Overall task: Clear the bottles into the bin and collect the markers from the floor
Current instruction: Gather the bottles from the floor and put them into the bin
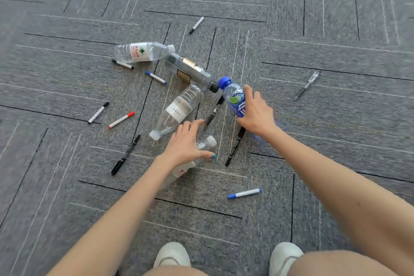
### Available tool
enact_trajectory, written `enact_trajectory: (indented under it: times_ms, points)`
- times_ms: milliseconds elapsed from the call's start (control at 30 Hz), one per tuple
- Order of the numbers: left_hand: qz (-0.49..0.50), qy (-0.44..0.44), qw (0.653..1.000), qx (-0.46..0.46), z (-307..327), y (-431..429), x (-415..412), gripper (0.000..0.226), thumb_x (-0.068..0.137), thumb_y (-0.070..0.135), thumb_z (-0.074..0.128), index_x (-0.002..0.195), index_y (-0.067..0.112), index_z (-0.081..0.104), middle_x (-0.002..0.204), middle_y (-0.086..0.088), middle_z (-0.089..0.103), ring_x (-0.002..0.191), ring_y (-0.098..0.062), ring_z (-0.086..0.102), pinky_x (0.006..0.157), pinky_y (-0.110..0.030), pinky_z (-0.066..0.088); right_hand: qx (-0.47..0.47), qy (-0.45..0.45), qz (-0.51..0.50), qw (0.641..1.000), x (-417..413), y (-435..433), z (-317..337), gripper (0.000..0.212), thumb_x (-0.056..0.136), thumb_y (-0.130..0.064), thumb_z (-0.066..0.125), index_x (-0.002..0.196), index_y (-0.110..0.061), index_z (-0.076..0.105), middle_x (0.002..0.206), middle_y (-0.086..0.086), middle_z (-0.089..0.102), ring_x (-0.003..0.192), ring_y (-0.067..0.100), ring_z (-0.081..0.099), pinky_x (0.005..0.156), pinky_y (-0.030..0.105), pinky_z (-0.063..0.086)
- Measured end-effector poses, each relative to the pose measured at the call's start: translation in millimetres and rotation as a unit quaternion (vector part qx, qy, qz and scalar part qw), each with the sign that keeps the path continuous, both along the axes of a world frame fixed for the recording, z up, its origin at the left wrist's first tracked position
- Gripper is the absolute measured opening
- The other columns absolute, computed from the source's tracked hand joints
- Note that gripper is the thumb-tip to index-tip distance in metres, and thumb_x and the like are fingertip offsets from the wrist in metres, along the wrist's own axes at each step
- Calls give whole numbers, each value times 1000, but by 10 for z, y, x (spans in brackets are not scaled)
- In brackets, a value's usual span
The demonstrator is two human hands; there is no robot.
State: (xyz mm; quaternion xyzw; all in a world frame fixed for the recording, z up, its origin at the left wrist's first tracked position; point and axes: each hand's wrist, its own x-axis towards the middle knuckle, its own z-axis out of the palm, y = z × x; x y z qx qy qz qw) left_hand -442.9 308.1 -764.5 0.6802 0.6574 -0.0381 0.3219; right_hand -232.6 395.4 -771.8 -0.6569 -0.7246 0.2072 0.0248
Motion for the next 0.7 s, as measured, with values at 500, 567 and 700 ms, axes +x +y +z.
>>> enact_trajectory:
  times_ms: [500,567,700]
  points:
    - [53,67,996,-12,-113,-852,-325,129,56,72,73,150,33,-6,150,-8,26,137,-28,32,112,-55,27,26,22,79,996,-287,-158,338,84,75,-25,72,140,-23,19,114,16,48,87,31,57,69,42,55]
    - [46,104,993,19,-178,-931,-302,130,58,72,73,150,31,-8,144,-10,33,131,-27,38,109,-51,32,25,18,87,996,-298,-201,359,86,74,-25,73,141,-24,18,114,15,48,86,30,58,69,41,56]
    - [52,125,987,89,-261,-934,-301,100,72,50,75,146,17,16,128,-7,49,108,-20,53,87,-31,47,17,15,100,995,-298,-288,396,90,72,-24,75,142,-24,17,114,14,48,85,26,57,66,35,53]
